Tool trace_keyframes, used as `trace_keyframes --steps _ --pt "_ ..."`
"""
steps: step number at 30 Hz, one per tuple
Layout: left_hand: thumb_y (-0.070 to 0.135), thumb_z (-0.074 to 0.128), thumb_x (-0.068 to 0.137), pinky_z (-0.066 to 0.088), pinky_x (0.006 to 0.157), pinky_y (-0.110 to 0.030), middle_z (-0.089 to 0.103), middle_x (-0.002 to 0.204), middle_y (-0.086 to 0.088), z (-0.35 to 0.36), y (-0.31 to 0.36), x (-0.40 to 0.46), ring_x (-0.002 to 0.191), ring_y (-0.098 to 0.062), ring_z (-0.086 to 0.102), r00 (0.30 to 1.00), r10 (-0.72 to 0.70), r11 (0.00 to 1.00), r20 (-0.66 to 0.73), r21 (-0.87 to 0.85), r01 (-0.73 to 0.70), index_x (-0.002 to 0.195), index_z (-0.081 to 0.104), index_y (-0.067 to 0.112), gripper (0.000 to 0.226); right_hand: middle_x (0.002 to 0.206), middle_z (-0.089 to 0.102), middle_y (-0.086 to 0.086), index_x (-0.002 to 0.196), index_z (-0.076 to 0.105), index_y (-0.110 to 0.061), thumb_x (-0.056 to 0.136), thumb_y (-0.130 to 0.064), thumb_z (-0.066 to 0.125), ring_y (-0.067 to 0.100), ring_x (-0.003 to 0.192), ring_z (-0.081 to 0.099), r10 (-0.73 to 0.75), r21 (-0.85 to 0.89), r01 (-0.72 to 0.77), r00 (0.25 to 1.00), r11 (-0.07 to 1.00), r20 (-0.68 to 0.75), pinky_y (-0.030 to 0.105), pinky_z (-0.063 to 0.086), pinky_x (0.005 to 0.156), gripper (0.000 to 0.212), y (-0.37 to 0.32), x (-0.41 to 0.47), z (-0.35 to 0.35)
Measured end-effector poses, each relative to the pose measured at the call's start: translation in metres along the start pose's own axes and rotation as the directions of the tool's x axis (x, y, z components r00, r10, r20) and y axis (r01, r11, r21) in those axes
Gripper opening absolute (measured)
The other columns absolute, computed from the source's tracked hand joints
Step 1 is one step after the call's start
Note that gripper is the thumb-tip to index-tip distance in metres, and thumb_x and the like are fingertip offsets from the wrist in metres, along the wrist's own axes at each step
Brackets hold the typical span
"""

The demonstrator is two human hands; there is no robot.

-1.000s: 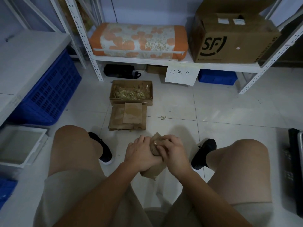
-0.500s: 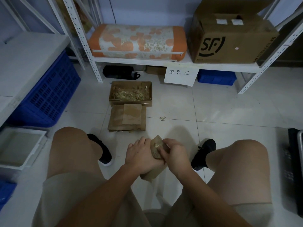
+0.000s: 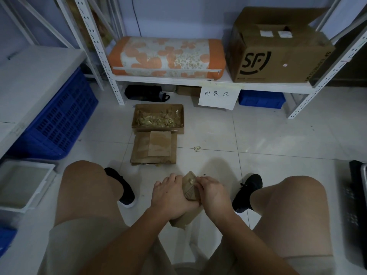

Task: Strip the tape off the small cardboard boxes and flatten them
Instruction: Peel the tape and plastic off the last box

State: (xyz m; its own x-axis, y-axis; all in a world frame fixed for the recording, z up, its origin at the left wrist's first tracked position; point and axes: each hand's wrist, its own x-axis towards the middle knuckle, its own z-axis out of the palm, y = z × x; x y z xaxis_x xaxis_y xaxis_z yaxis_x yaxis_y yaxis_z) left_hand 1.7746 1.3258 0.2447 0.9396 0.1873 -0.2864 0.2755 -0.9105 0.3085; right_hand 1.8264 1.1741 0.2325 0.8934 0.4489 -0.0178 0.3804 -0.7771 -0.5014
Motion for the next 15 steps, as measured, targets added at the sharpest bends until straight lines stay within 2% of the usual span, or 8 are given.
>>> trace_keyframes --steps 5,10,15 --pt "0.099 0.044 0.059 0.037 0.097 -0.038 0.048 0.115 0.011 0.0 0.0 0.001 0.114 -0.013 0.052 1.0 0.004 1.0 -0.029 0.001 -0.004 0.122 0.051 0.031 0.092 0.095 0.066 0.003 0.106 0.069 -0.016 0.106 -0.03 0.046 0.023 0.086 0.064 0.08 0.072 -0.079 0.997 0.994 -0.008 0.039 0.051 0.078 0.027 -0.001 -0.002 -0.003" --pt "0.098 0.044 0.058 0.037 0.1 -0.038 0.047 0.119 0.01 -0.003 0.0 0.0 0.118 -0.014 0.048 0.998 0.004 1.0 -0.056 0.013 -0.004 0.128 0.048 0.032 0.097 0.089 0.066 -0.006 0.098 0.059 -0.021 0.107 -0.03 0.043 0.012 0.081 0.062 0.189 0.276 -0.171 0.981 0.946 -0.04 0.038 0.054 0.073 0.02 -0.006 -0.007 -0.013" --pt "0.092 0.054 0.059 0.039 0.097 -0.038 0.045 0.117 0.011 0.0 -0.003 0.001 0.115 -0.015 0.048 0.995 0.005 1.0 -0.099 0.003 -0.005 0.128 0.046 0.035 0.09 0.086 0.067 -0.005 0.1 0.058 -0.017 0.106 -0.033 0.042 0.01 0.078 0.063 0.174 0.321 -0.14 0.982 0.937 -0.079 0.038 0.054 0.07 0.024 -0.008 -0.011 -0.019"
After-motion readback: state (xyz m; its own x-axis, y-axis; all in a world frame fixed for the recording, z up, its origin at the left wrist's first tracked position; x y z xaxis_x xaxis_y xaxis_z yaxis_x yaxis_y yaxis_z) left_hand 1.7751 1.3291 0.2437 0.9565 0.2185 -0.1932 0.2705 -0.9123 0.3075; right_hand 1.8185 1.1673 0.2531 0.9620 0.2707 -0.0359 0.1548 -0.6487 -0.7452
